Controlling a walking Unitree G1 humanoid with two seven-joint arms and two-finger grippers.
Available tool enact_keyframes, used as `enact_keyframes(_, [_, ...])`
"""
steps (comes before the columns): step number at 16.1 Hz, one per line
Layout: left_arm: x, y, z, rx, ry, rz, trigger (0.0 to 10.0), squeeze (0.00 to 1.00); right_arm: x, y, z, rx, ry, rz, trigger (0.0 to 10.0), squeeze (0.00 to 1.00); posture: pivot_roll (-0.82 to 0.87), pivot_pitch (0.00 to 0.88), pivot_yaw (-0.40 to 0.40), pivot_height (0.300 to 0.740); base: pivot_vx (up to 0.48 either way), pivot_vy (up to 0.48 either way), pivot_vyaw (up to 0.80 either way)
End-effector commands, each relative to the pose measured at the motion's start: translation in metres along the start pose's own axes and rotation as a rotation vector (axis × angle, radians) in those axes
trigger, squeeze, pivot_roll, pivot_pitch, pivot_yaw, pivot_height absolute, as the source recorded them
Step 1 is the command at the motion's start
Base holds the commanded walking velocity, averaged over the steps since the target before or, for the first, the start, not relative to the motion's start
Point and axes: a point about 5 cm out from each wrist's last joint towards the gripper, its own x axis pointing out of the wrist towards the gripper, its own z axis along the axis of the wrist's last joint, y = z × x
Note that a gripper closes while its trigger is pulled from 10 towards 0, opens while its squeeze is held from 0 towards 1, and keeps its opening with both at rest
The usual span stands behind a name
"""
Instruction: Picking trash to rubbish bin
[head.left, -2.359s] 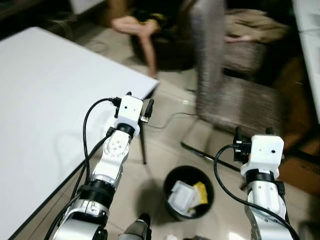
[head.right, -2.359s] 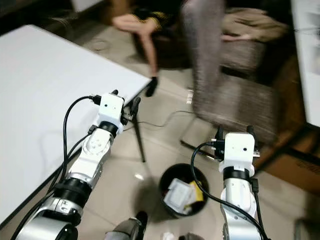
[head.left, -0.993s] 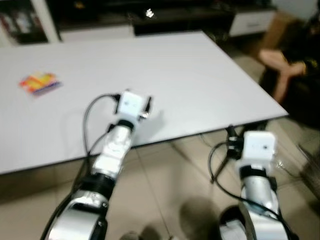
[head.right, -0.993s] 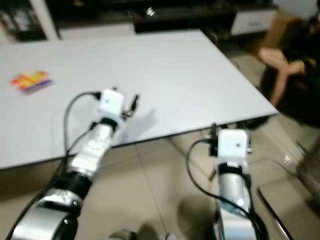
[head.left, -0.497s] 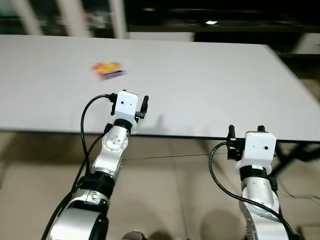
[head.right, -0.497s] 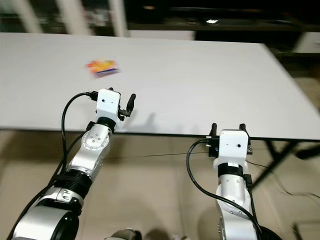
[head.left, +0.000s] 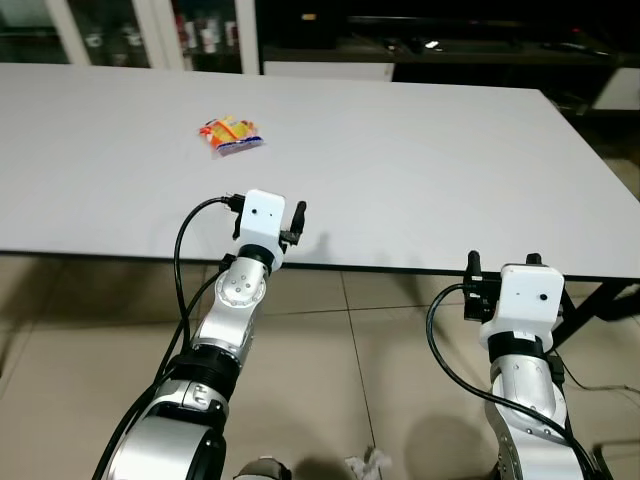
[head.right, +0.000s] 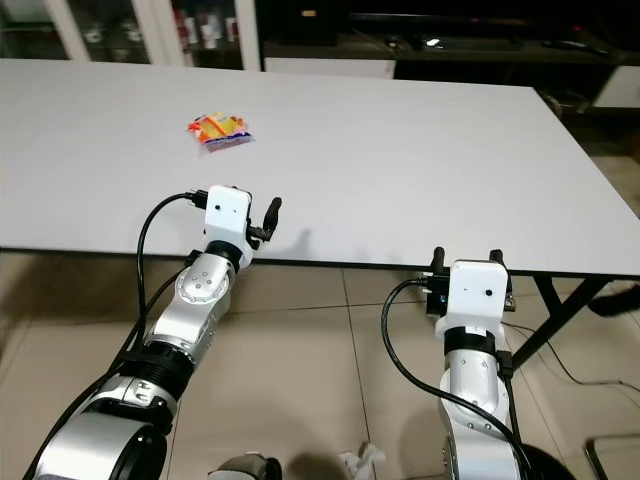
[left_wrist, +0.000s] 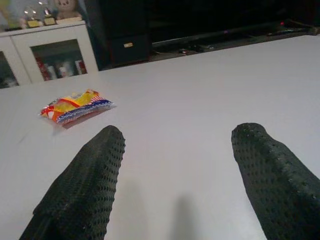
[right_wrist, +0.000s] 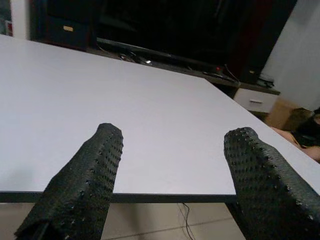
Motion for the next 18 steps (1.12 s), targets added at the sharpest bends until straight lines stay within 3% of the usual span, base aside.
enact_keyframes(1, [0.0027,0.0022,0.002,0.004,0.006,-0.002,10.0,0.0,-0.0007,0.001,-0.0018,0.005,0.008,0.001,10.0,0.0,0.1,0.067,-0.026,0.74,0.0,0.454,0.0])
enact_keyframes(14, [0.0029,0.0015,-0.0009,0.018,0.027,-0.015,10.0,0.0,-0.003,0.0042,-0.0057,0.011,0.02,0.001,10.0,0.0,0.09,0.071,-0.017,0.74,0.0,0.463,0.0])
enact_keyframes(18, [0.0034,0.0016,-0.001,0.022,0.028,-0.013,10.0,0.0,-0.0027,0.0043,-0.0056,0.014,0.017,0.002,10.0,0.0,0.09,0.07,-0.017,0.74,0.0,0.202,0.0])
